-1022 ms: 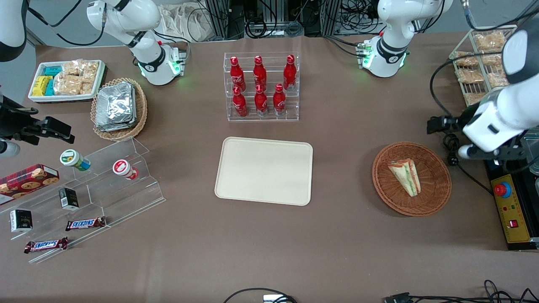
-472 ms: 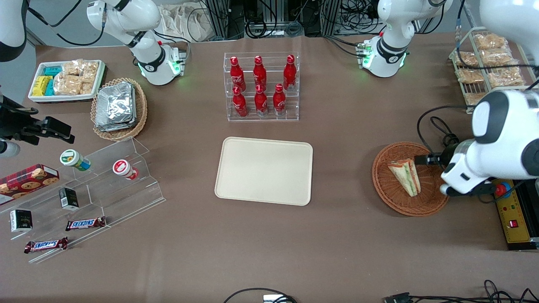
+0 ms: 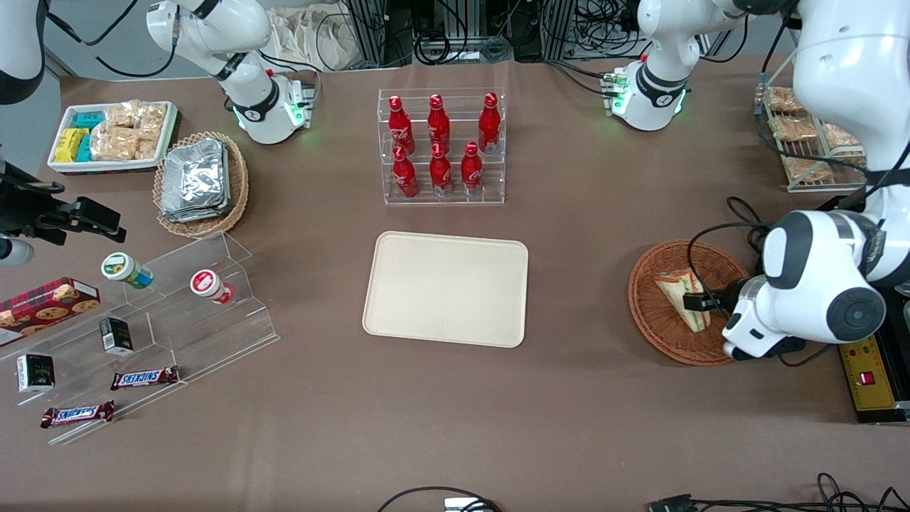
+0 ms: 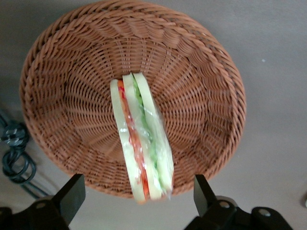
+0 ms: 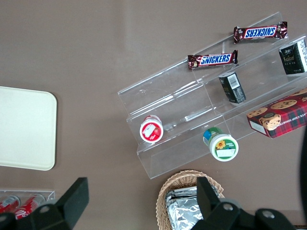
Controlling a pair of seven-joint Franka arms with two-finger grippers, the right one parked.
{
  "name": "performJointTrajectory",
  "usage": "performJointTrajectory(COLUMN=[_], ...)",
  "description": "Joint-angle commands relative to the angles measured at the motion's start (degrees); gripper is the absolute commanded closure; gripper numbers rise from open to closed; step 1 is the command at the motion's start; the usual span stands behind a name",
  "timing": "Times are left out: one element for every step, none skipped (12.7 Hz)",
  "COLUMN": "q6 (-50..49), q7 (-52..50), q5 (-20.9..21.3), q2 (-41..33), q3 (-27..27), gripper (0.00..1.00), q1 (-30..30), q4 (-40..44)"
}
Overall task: Place sandwich from basket to tray
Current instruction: 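Lower the open left gripper over the wrapped sandwich in the basket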
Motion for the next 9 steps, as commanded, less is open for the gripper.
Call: performJointTrajectory(q6=[2.4, 3.2, 3.5, 3.7, 4.2, 5.1, 5.4, 5.6, 6.2], q7=[-1.4, -2.9, -3.6, -3.7, -3.7, -3.7, -3.7, -3.7, -3.7], q5=[0.7, 0.8, 0.8, 0.9, 0.9, 0.9, 0.9, 0.9, 0.9], q2=[3.0, 4.1, 4.7, 5.2, 5.5, 5.7, 5.7, 5.9, 5.9], q3=[0.1, 0.1, 0.1, 0.1, 0.1, 0.1, 0.1, 0.1, 0.1], gripper=[0.00, 0.00, 0.00, 0.00, 0.00, 0.00, 0.00, 0.00, 0.00], q1=[0.2, 0.2, 0.2, 0.1, 0.2, 0.2, 0.2, 0.3, 0.3], q4=[0.1, 0.0, 0.0, -0.5, -1.3, -2.2, -3.3, -4.3, -5.0])
